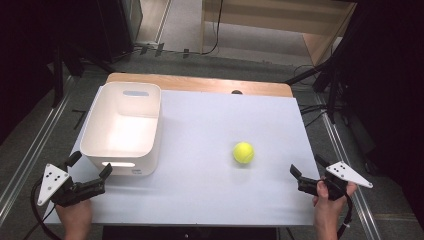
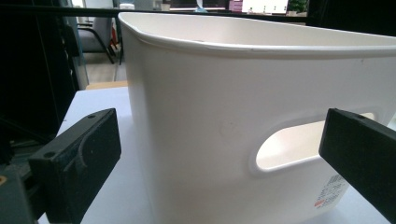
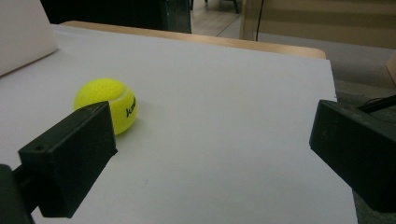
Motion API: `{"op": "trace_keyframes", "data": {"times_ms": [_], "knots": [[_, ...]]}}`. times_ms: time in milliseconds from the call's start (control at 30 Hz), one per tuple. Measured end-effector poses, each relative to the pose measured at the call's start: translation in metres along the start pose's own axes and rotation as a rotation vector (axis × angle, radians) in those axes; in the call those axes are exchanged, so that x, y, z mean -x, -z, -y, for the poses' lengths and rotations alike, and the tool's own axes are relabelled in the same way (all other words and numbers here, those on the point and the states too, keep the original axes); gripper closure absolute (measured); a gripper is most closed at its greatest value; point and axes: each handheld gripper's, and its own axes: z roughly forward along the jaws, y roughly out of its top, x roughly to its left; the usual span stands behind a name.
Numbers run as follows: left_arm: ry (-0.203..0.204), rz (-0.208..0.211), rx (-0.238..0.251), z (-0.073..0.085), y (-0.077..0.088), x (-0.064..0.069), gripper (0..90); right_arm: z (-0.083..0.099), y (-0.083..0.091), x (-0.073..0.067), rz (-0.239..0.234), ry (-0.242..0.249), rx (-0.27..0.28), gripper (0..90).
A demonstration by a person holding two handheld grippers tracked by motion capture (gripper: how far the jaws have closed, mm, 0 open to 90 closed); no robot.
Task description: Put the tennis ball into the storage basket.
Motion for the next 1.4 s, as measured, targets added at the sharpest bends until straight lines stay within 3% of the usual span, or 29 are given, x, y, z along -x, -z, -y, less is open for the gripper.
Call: {"op": "trace_keyframes", "data": {"times_ms": [600,1400], "knots": [[-0.008,0.006,-0.004,0.0,0.001,0.001,0.0,-0.019,-0.019,-0.007,-0.072,0.043,-0.068,0.0],[-0.009,0.01,-0.003,0.001,0.001,0.001,0.0,-0.037,-0.044,-0.023,-0.114,0.101,-0.115,0.0]]}}
